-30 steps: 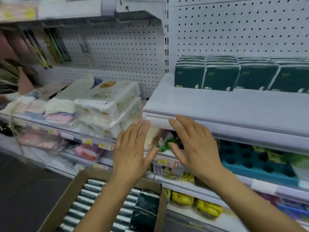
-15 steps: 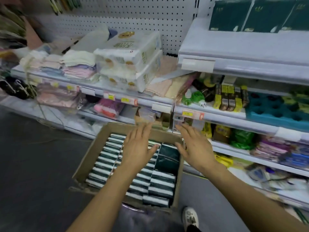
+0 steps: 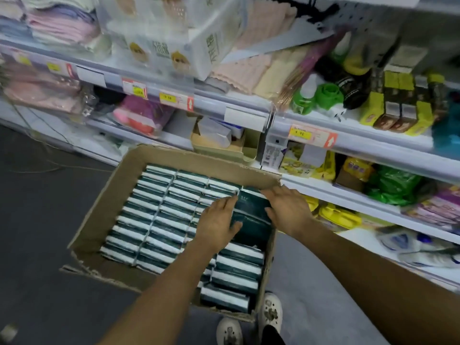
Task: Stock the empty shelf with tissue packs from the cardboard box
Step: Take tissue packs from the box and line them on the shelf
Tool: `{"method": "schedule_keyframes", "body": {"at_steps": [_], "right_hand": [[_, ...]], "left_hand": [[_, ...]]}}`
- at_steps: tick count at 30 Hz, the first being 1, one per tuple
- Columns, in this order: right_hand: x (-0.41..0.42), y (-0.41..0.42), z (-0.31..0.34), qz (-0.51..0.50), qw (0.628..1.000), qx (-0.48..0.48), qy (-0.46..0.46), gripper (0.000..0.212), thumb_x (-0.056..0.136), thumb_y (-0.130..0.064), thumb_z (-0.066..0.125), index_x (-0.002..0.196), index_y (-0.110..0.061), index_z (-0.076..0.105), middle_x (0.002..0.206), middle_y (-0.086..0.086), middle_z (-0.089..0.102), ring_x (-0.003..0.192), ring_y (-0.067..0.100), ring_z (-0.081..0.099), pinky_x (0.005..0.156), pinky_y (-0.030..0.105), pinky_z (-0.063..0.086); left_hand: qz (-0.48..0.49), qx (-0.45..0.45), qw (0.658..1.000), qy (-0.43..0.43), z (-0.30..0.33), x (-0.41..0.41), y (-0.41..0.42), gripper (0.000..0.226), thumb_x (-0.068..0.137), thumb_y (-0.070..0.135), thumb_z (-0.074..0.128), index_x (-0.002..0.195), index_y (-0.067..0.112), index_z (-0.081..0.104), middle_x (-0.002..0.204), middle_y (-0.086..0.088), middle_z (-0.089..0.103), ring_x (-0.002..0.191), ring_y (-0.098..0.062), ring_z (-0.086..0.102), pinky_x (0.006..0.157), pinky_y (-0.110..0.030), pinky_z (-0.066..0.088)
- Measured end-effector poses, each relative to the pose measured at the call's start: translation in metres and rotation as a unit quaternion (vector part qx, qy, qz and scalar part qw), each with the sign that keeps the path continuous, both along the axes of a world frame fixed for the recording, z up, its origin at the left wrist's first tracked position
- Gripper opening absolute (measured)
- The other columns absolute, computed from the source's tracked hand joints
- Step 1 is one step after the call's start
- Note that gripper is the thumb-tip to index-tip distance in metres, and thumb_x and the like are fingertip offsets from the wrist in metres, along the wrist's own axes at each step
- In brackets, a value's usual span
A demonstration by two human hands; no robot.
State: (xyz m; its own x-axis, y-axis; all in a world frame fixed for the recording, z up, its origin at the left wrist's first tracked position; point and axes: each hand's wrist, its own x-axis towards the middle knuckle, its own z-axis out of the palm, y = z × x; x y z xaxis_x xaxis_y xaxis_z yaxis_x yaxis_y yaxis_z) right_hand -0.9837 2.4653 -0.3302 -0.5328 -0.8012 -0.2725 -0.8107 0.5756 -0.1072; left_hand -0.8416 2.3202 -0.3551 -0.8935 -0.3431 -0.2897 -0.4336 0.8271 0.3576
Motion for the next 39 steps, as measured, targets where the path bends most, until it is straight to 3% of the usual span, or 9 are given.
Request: {"method": "schedule_keyframes", "body": {"at_steps": [10, 16, 19, 24, 27, 28, 31, 35, 39], "right_hand": [[-0.029, -0.052, -0.060, 0.106, 0.965, 0.228, 0.078, 0.061, 0.093, -0.042, 0.054, 0.141, -0.010, 0.036, 0.131, 0.009, 0.055, 0.120, 0.028, 0.045, 0.102, 0.039, 0.028], [-0.028, -0.063, -0.071, 0.120, 0.962, 0.240, 0.054, 0.043, 0.087, -0.037, 0.063, 0.121, -0.014, 0.052, 0.121, 0.008, 0.061, 0.115, 0.028, 0.048, 0.099, 0.040, 0.027], [-0.027, -0.061, -0.072, 0.097, 0.974, 0.206, 0.008, 0.044, 0.082, -0.043, 0.069, 0.116, -0.017, 0.060, 0.122, 0.007, 0.057, 0.117, 0.027, 0.045, 0.097, 0.037, 0.031], [-0.027, -0.055, -0.046, -0.016, 0.994, 0.067, -0.085, 0.040, 0.084, -0.038, 0.066, 0.115, -0.017, 0.052, 0.117, 0.009, 0.058, 0.111, 0.030, 0.051, 0.088, 0.036, 0.040], [-0.022, -0.047, -0.012, -0.079, 0.993, -0.029, -0.080, 0.031, 0.088, -0.033, 0.063, 0.108, -0.018, 0.045, 0.103, 0.006, 0.064, 0.095, 0.030, 0.061, 0.078, 0.036, 0.044], [-0.020, -0.043, 0.001, -0.095, 0.991, -0.058, -0.074, 0.030, 0.089, -0.033, 0.063, 0.107, -0.020, 0.044, 0.102, 0.005, 0.064, 0.094, 0.030, 0.061, 0.074, 0.035, 0.042], [-0.013, -0.028, 0.047, -0.136, 0.978, -0.136, -0.081, 0.030, 0.089, -0.036, 0.065, 0.105, -0.024, 0.043, 0.099, 0.001, 0.063, 0.091, 0.027, 0.060, 0.063, 0.032, 0.038], [0.004, 0.002, 0.116, -0.149, 0.963, -0.214, -0.068, 0.033, 0.090, -0.037, 0.065, 0.114, -0.027, 0.046, 0.107, -0.003, 0.064, 0.093, 0.024, 0.062, 0.064, 0.034, 0.046], [0.015, 0.031, 0.177, -0.168, 0.946, -0.276, -0.020, 0.033, 0.089, -0.036, 0.067, 0.115, -0.027, 0.049, 0.113, -0.004, 0.063, 0.098, 0.022, 0.060, 0.067, 0.034, 0.046]], "left_hand": [[-0.048, 0.038, 0.997, -0.036, -0.057, -0.022, -0.012, 0.063, 0.088, 0.028, 0.071, 0.144, 0.022, 0.044, 0.143, -0.003, 0.041, 0.132, -0.022, 0.041, 0.107, -0.037, 0.041], [0.039, 0.154, 0.986, -0.045, -0.062, -0.013, -0.021, 0.037, 0.082, 0.021, 0.078, 0.115, 0.015, 0.062, 0.113, -0.002, 0.051, 0.106, -0.021, 0.054, 0.095, -0.033, 0.045], [0.091, 0.204, 0.973, -0.053, -0.063, -0.001, -0.019, 0.036, 0.086, 0.022, 0.074, 0.118, 0.017, 0.060, 0.110, -0.002, 0.059, 0.099, -0.018, 0.057, 0.084, -0.026, 0.046], [0.184, 0.267, 0.946, -0.004, -0.049, 0.014, -0.020, 0.023, 0.085, 0.009, 0.073, 0.100, 0.016, 0.057, 0.088, -0.001, 0.058, 0.090, -0.024, 0.060, 0.081, -0.035, 0.053], [0.210, 0.262, 0.941, 0.031, -0.023, 0.018, -0.030, 0.022, 0.086, 0.014, 0.074, 0.096, 0.017, 0.056, 0.079, 0.004, 0.056, 0.072, -0.012, 0.055, 0.065, -0.015, 0.045], [0.214, 0.261, 0.940, 0.043, -0.012, 0.021, -0.032, 0.021, 0.085, 0.017, 0.075, 0.096, 0.017, 0.057, 0.078, 0.002, 0.058, 0.069, -0.011, 0.054, 0.061, -0.016, 0.045], [0.212, 0.275, 0.935, 0.070, 0.025, 0.027, -0.034, 0.026, 0.081, 0.030, 0.076, 0.100, 0.024, 0.060, 0.086, -0.010, 0.066, 0.078, -0.021, 0.063, 0.072, -0.036, 0.055], [0.186, 0.281, 0.931, 0.137, 0.088, 0.027, -0.029, 0.018, 0.086, 0.023, 0.074, 0.098, 0.025, 0.060, 0.086, -0.003, 0.065, 0.073, -0.005, 0.059, 0.064, -0.017, 0.049], [0.151, 0.328, 0.910, 0.202, 0.155, 0.013, -0.021, 0.020, 0.093, 0.021, 0.066, 0.109, 0.024, 0.056, 0.104, -0.003, 0.066, 0.096, -0.015, 0.064, 0.077, -0.021, 0.053]]}}
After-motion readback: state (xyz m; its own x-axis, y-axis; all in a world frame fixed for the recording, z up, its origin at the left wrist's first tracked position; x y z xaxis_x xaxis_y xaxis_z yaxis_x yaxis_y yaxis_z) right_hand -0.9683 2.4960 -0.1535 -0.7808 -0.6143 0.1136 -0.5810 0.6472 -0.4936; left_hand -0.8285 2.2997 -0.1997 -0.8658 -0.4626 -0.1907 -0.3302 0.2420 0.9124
